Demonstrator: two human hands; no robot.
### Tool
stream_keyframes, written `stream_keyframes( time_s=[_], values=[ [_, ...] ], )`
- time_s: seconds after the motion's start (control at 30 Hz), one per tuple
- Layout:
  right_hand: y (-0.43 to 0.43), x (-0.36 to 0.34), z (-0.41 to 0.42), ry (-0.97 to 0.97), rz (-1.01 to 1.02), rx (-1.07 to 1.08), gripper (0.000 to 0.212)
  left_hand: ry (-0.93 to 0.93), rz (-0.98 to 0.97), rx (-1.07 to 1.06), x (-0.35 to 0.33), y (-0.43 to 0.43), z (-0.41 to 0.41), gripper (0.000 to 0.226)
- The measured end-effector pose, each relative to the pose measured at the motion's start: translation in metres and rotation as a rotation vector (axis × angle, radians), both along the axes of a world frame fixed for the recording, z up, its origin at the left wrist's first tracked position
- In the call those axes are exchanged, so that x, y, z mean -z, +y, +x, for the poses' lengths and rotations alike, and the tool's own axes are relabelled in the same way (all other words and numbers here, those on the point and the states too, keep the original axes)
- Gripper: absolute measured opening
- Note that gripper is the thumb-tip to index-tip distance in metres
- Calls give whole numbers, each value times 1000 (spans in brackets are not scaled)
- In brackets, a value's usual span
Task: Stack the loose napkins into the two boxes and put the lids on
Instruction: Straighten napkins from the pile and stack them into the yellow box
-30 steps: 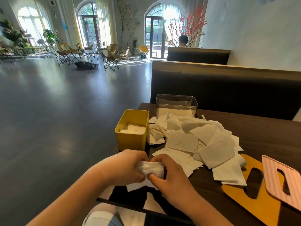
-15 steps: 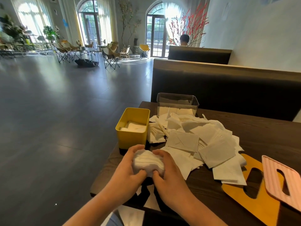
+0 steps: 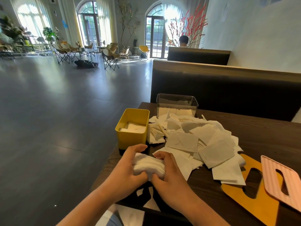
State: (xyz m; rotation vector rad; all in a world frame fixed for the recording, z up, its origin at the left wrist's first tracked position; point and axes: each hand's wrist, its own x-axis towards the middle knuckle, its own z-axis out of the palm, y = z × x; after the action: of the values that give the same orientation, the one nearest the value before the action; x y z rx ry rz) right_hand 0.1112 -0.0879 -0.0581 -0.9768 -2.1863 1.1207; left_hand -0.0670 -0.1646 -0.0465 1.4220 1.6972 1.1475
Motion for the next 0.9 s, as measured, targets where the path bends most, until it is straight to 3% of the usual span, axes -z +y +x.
stream_keyframes(
  time_s=[0.1,0.4,0.53,0.7,0.9],
  values=[
    [1,1,-1,-6,-55,25,56,85,-10,-3,3,0,-8,66],
    [8,-33,-6,57,-29,36,42,70,-33,2,-26,-1,-26,41],
    [25,-68,-13,30,-2,-33,39,-57,-37,55,-58,-3,-41,37],
    [53,-107,-39,-44,39,-128,31,85,13,51,-98,19,-72,32],
    [111,-124,-93,-155,-16,-129,21,167,-69,20,-119,72,-112,21]
  ],
)
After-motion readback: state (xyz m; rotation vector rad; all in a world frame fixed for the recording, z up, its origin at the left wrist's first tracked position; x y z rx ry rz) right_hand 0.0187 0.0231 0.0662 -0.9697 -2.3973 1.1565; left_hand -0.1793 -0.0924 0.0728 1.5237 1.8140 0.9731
